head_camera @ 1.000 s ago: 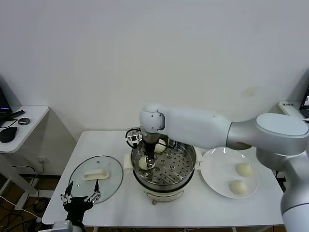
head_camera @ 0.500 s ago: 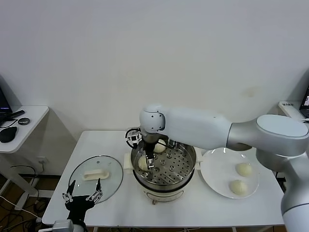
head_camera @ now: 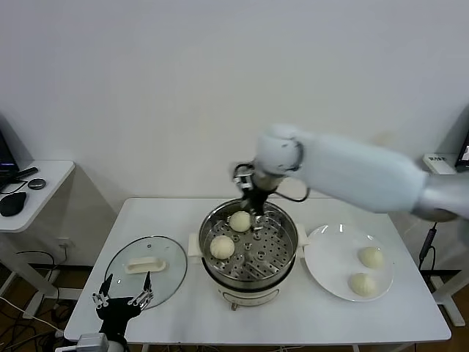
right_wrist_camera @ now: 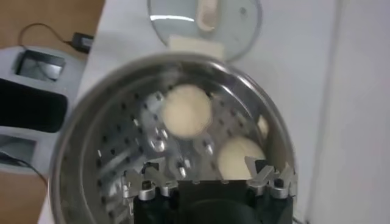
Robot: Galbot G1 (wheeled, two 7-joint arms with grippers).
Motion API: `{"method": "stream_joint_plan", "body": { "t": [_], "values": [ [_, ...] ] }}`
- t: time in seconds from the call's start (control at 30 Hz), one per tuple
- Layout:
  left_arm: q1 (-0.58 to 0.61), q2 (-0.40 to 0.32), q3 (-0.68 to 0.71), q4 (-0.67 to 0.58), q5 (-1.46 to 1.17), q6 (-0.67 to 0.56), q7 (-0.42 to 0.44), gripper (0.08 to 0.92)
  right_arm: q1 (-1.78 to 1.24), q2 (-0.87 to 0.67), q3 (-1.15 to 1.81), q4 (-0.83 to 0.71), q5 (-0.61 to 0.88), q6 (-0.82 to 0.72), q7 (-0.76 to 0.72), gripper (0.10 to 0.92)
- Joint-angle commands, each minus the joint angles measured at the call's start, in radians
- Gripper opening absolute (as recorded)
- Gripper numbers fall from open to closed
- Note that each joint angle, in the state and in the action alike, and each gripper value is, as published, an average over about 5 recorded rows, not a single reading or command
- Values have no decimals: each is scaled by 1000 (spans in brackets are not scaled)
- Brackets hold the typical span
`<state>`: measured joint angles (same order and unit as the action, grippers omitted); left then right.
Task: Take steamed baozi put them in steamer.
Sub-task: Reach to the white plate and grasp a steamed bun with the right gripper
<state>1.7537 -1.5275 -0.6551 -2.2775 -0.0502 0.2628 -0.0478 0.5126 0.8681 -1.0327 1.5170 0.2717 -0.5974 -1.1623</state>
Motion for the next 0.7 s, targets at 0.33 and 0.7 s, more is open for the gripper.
{"method": "stream_joint_plan", "body": {
  "t": [0.33,0.7],
  "values": [
    [-1,-4,-13,3,-19,1,6,823,-479,-652,425,176,-254,250,-102,823],
    [72,-22,1,-1,5,-15,-4,823,-1138,-515,940,39,-576,444,-150,823]
  ]
}}
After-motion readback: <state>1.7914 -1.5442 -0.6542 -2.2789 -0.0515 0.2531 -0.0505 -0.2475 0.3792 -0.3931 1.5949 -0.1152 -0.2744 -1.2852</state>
